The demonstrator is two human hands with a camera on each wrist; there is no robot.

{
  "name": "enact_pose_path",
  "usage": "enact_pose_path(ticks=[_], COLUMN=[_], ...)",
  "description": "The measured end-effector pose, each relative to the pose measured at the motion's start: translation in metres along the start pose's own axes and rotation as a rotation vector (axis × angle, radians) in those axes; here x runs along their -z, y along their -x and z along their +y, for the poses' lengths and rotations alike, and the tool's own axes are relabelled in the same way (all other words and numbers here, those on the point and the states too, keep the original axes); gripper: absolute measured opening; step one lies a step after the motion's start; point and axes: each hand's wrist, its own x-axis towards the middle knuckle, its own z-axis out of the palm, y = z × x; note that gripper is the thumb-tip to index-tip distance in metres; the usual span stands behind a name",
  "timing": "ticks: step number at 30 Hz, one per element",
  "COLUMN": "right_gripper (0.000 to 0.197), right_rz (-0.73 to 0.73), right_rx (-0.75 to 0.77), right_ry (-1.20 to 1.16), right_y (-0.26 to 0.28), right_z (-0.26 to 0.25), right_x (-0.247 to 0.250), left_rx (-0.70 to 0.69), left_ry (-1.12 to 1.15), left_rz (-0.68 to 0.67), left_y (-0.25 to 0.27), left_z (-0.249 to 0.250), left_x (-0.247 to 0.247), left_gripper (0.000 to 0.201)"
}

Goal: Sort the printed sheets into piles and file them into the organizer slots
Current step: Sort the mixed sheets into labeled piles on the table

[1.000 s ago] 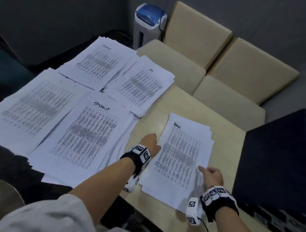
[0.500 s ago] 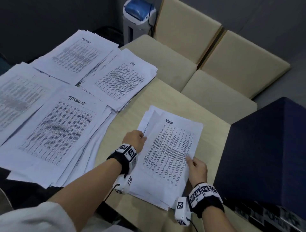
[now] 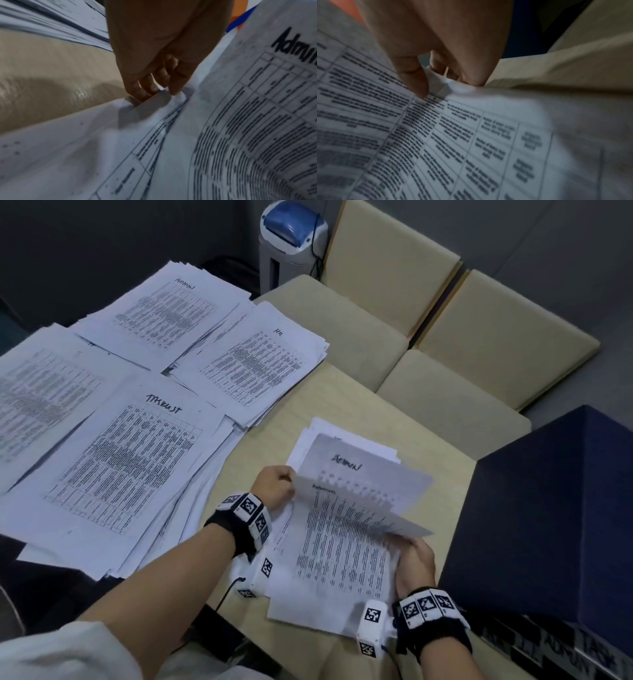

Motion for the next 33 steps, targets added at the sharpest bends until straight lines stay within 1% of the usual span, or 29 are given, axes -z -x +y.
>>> enact_pose_path(ticks=[1,2,3,4,5,6,7,8,10,11,12,15,17,19,21,22,23,24,26,27,29,30,31,32,33], right_gripper=[0.011,0.016,0.021,0.019,0.013,0.016,0.025,0.029,0.021,0.018,0.019,0.016,0.015,0.016,0.018,0.019,0.02,0.02,0.018,0.017,0.02,0.022,0.023,0.024,0.026], right_rz=[-0.013,-0.008,0.011,0.018,0.019,0.031,0.034,0.029,0.016,0.031,0.06,0.111,0.142,0.151,0.138,0.128,0.106,0.082,0.041,0.045,0.065,0.075,0.076,0.079,0.073], right_rx=[0.015,0.01,-0.003,0.001,0.013,0.018,0.015,0.009,-0.009,-0.014,-0.018,-0.047,-0.084,-0.118,-0.142,-0.15,-0.158,-0.168,-0.169,-0.166,-0.145,-0.118,-0.081,-0.037,-0.003], right_ry=[-0.023,-0.027,-0.022,-0.004,0.014,0.031,0.058,0.072,0.075,0.088,0.103,0.064,0.088,0.07,0.025,-0.009,-0.04,-0.059,-0.085,-0.084,-0.073,-0.061,-0.046,-0.02,-0.005], right_y=[0.002,0.002,0.001,0.002,0.004,0.003,0.005,0.006,0.008,0.01,0.012,0.017,0.016,0.011,0.012,0.011,0.011,0.012,0.014,0.013,0.012,0.011,0.01,0.01,0.01], right_z=[-0.001,0.0,0.001,0.002,0.003,0.007,0.008,0.01,0.01,0.008,0.006,0.003,0.003,0.008,0.006,0.006,0.006,0.004,0.0,-0.001,-0.001,0.0,0.003,0.005,0.008], right_x=[-0.004,-0.005,-0.005,-0.005,-0.004,-0.002,-0.002,-0.002,-0.003,-0.004,-0.005,-0.004,-0.004,-0.003,-0.006,-0.006,-0.006,-0.007,-0.008,-0.009,-0.01,-0.009,-0.007,-0.006,-0.004], left_rx=[-0.01,-0.01,0.002,0.018,0.043,0.059,0.072,0.094,0.085,0.055,0.024,-0.043,-0.101,-0.185,-0.234,-0.245,-0.258,-0.281,-0.324,-0.322,-0.279,-0.247,-0.21,-0.173,-0.132], left_ry=[-0.025,-0.063,-0.134,-0.246,-0.367,-0.473,-0.572,-0.66,-0.774,-0.814,-0.855,-1.06,-1.226,-1.286,-1.244,-1.186,-1.1,-0.976,-0.658,-0.498,-0.243,-0.186,-0.199,-0.271,-0.395], left_rz=[-0.035,-0.04,-0.01,0.057,0.123,0.155,0.142,0.094,0.023,0.018,0.022,0.006,-0.008,-0.011,-0.042,-0.044,-0.045,-0.058,-0.127,-0.179,-0.274,-0.286,-0.258,-0.186,-0.083], left_y=[0.001,0.0,-0.003,-0.005,-0.006,-0.006,-0.005,-0.004,-0.001,-0.002,-0.002,0.0,0.003,0.006,0.006,0.005,0.005,0.006,0.008,0.011,0.019,0.021,0.02,0.017,0.013], left_z=[0.001,-0.001,-0.004,-0.007,-0.01,-0.013,-0.015,-0.017,-0.016,-0.017,-0.018,-0.012,-0.002,0.008,0.012,0.011,0.008,0.005,-0.002,-0.004,-0.004,-0.006,-0.01,-0.015,-0.021], left_x=[0.003,0.005,0.008,0.01,0.013,0.016,0.018,0.019,0.019,0.019,0.019,0.021,0.025,0.028,0.03,0.031,0.031,0.031,0.032,0.031,0.031,0.03,0.028,0.026,0.023], left_gripper=[0.049,0.048,0.045,0.038,0.024,0.015,0.017,0.021,0.021,0.02,0.022,0.034,0.046,0.055,0.058,0.055,0.049,0.039,0.02,0.018,0.027,0.033,0.038,0.039,0.035])
